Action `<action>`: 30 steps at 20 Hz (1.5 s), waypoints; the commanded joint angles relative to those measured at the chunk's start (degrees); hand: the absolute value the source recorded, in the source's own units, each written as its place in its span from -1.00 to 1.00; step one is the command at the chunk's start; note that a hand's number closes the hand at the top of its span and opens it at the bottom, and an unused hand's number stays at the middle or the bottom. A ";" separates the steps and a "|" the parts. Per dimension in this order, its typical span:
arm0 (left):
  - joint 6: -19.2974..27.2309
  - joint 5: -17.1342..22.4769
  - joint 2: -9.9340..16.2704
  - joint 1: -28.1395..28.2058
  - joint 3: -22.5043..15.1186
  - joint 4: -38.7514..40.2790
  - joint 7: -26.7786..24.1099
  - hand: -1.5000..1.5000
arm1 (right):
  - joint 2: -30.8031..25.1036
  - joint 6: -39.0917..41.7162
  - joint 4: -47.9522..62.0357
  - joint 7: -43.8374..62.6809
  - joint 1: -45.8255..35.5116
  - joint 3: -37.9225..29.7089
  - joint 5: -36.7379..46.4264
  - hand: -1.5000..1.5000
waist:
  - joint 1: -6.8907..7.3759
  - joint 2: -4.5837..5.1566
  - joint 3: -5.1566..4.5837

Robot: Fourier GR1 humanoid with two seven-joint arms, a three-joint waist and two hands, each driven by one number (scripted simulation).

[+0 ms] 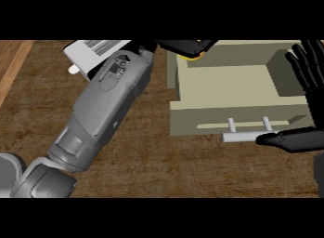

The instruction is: Pick up the cup, place it into the drawer and close the drawer

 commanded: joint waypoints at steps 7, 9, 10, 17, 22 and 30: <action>4.53 4.98 -0.04 -6.90 -9.31 16.00 4.02 1.00 | 0.02 1.60 -1.81 0.85 -1.23 2.04 -0.67 -1.00 | -4.13 0.89 0.05; -0.16 4.52 -0.04 -8.94 -10.64 17.84 7.34 1.00 | -1.64 2.38 0.88 0.07 -3.23 -0.51 -2.11 -1.00 | -4.43 1.22 0.09; -1.40 4.37 -0.04 -6.90 -10.23 19.49 4.69 1.00 | -0.46 0.72 2.40 0.74 -5.62 0.50 -0.91 -1.00 | -4.17 1.82 0.05; -1.15 6.07 -0.04 -4.57 -17.44 19.81 5.39 -1.00 | 1.54 1.12 0.48 0.90 -6.99 4.45 -0.18 -1.00 | -8.42 2.22 0.03; -1.13 12.01 -0.04 -2.00 -16.04 16.52 1.50 -1.00 | 2.04 5.70 2.17 0.89 -8.51 6.10 -4.89 -1.00 | -9.57 2.70 0.01; -2.43 21.43 -0.04 -1.58 -12.98 11.01 -7.30 -1.00 | 0.94 18.75 3.30 3.61 -8.14 13.84 -13.26 1.00 | -8.58 2.13 -0.07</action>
